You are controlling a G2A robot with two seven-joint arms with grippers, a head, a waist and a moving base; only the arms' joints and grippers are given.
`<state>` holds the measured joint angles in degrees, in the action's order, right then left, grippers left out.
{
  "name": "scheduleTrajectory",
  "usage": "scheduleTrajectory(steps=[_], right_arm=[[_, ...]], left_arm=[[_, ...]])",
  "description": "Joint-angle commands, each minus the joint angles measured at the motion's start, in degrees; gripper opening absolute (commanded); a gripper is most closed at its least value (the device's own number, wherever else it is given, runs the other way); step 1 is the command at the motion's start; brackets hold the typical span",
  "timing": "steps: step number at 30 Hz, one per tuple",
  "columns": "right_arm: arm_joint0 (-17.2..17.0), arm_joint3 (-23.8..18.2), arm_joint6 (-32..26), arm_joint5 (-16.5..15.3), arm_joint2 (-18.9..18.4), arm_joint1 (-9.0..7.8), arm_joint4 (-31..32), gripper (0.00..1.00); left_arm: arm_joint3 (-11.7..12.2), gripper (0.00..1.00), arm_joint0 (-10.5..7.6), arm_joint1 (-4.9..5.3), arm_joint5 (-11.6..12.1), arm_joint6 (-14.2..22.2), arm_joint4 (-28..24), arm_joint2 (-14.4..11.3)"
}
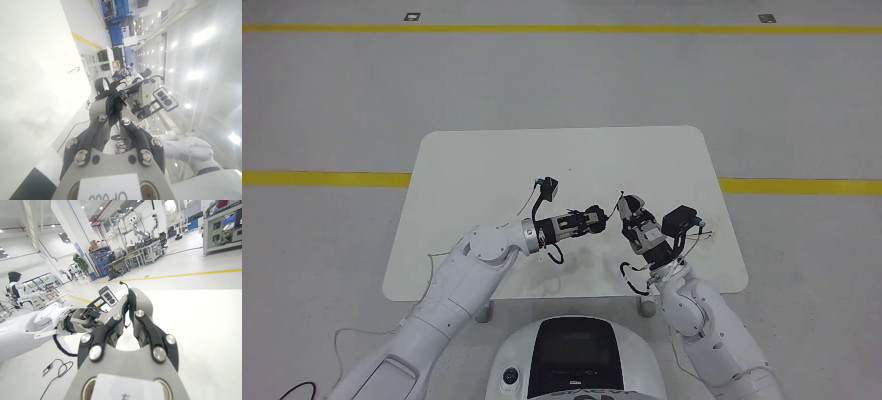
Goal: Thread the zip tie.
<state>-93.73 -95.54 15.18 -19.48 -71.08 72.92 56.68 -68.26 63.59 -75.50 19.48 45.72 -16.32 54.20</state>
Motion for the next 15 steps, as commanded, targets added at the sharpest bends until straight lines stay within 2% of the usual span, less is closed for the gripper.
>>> scheduleTrajectory(steps=[1, 15], right_arm=[[0.01, -0.08, 0.05, 0.00, 0.14, -0.05, -0.32, 0.00], [0.01, -0.38, -0.12, 0.00, 0.91, -0.72, -1.43, 0.00]], left_arm=[[0.00, 0.00, 0.00, 0.00, 0.00, 0.00, 0.00, 0.00], [0.00, 0.00, 0.00, 0.00, 0.00, 0.00, 0.00, 0.00]])
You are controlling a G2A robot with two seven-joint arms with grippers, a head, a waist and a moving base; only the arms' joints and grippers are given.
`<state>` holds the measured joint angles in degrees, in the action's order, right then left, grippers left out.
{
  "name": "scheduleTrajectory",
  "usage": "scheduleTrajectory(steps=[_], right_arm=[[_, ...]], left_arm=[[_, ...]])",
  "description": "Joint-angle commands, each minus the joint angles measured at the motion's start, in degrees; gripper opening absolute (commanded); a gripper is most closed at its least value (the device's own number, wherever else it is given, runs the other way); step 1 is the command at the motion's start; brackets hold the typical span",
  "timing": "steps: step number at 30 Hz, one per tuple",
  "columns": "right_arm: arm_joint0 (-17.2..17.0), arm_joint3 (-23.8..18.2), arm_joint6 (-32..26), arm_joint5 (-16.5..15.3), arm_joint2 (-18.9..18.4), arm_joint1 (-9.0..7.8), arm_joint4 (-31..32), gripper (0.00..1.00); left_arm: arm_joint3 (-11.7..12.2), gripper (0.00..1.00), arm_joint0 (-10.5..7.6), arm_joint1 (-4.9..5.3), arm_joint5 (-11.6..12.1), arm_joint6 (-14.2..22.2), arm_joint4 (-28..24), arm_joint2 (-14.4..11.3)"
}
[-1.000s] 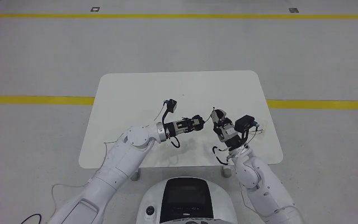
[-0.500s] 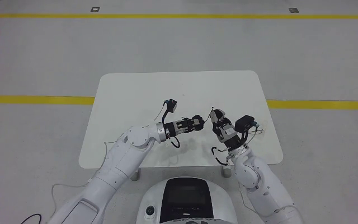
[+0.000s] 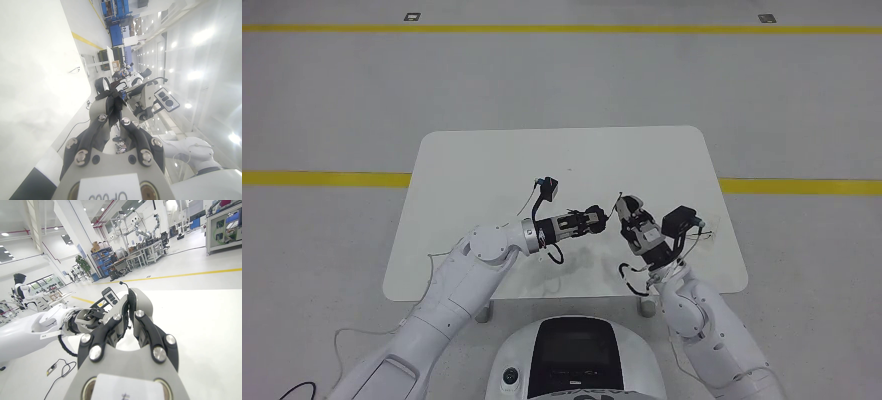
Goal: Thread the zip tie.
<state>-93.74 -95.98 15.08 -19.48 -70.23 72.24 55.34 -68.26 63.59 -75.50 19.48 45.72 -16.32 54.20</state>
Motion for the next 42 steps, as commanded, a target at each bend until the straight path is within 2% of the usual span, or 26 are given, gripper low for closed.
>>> scheduleTrajectory(steps=[1, 23, 42], right_arm=[[0.04, 0.11, -0.04, 0.00, 0.11, -0.08, -0.17, 0.00], [0.36, 0.04, 0.60, 0.00, 1.14, -1.11, -2.50, 0.00], [-0.39, -0.22, 1.35, 0.00, -0.40, -1.15, -3.60, 0.00]], left_arm=[[0.00, 0.00, 0.00, 0.00, 0.00, 0.00, 0.00, 0.00], [0.00, 0.00, 0.00, 0.00, 0.00, 0.00, 0.00, 0.00], [0.00, 0.00, 0.00, 0.00, 0.00, 0.00, 0.00, 0.00]])
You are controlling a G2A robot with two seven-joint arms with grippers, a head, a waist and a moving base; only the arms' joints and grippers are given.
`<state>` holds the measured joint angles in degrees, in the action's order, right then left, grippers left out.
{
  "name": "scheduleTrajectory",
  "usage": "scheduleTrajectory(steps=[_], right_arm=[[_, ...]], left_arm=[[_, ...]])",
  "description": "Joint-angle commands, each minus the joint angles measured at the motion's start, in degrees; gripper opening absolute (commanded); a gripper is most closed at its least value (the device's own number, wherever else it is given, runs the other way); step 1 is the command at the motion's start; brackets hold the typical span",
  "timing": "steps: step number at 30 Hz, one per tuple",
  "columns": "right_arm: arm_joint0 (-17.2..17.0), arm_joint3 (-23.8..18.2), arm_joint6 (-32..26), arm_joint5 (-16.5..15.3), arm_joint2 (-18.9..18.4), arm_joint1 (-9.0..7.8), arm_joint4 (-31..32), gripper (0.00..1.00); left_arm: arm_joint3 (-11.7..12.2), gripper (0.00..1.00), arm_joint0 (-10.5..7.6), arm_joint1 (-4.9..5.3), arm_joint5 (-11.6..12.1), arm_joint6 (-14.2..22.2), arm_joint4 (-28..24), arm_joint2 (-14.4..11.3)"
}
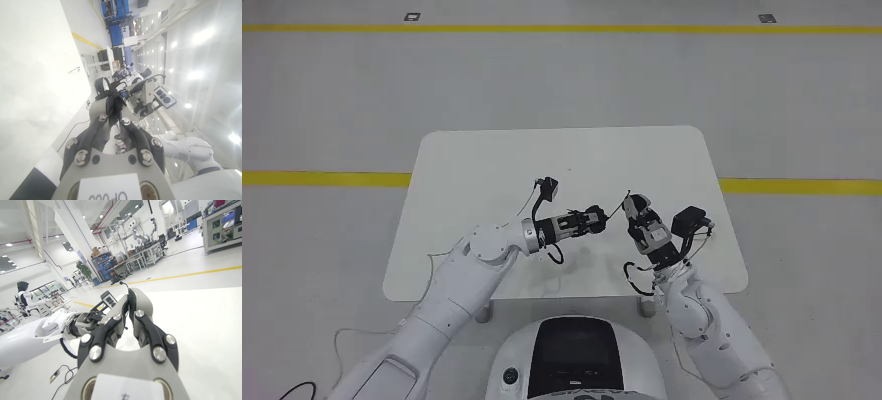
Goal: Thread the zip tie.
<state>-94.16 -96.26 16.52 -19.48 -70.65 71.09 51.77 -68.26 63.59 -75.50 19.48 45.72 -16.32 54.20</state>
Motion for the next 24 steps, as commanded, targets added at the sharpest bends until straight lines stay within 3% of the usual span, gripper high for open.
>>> scheduleTrajectory(steps=[1, 24], right_arm=[[0.09, 0.16, -0.17, 0.00, 0.04, 0.00, -0.03, 0.00], [0.30, 1.01, 0.09, 0.71, 0.00, 0.31, 0.83, 0.00]], left_arm=[[0.00, 0.00, 0.00, 0.00, 0.00, 0.00, 0.00, 0.00], [0.00, 0.00, 0.00, 0.00, 0.00, 0.00, 0.00, 0.00]])
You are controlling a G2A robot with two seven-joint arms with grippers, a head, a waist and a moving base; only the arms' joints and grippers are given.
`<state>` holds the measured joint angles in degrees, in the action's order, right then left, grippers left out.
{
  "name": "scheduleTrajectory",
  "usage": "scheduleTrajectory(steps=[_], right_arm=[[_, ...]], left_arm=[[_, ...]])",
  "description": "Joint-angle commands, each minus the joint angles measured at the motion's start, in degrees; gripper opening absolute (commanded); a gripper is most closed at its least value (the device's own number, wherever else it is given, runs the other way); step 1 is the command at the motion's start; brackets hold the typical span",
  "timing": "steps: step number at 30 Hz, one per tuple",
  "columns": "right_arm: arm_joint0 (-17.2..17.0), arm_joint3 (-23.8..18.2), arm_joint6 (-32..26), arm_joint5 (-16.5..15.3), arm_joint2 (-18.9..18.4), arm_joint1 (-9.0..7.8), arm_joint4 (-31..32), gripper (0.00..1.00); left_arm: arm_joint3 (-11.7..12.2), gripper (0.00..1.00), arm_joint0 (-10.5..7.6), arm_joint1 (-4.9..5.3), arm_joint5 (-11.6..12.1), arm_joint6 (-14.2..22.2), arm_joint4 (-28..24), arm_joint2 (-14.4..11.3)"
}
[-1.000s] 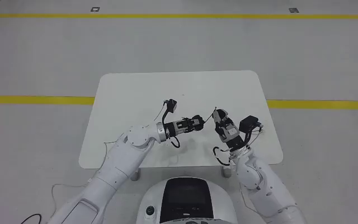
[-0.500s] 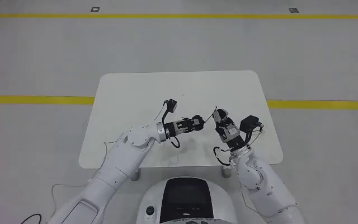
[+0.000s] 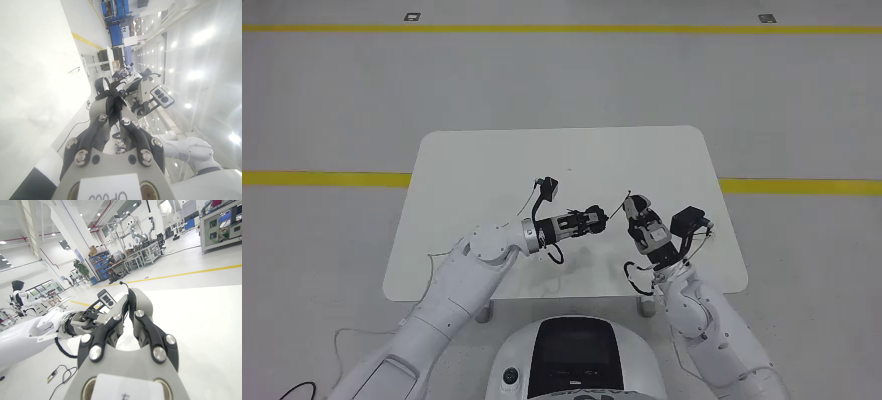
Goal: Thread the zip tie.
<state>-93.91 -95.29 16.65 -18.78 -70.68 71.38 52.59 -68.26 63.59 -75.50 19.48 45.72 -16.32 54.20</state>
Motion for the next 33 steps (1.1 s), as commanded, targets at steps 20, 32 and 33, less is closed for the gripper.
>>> scheduleTrajectory(steps=[20, 32, 33], right_arm=[[0.64, 0.94, -0.71, 0.50, 0.31, 0.33, 0.54, 0.00], [0.83, 1.34, -1.38, 0.92, 0.34, 0.46, 1.10, 0.00], [0.84, 1.36, -1.38, 0.91, 0.35, 0.47, 1.13, 0.00]], left_arm=[[0.00, 0.00, 0.00, 0.00, 0.00, 0.00, 0.00, 0.00], [0.00, 0.00, 0.00, 0.00, 0.00, 0.00, 0.00, 0.00], [0.00, 0.00, 0.00, 0.00, 0.00, 0.00, 0.00, 0.00]])
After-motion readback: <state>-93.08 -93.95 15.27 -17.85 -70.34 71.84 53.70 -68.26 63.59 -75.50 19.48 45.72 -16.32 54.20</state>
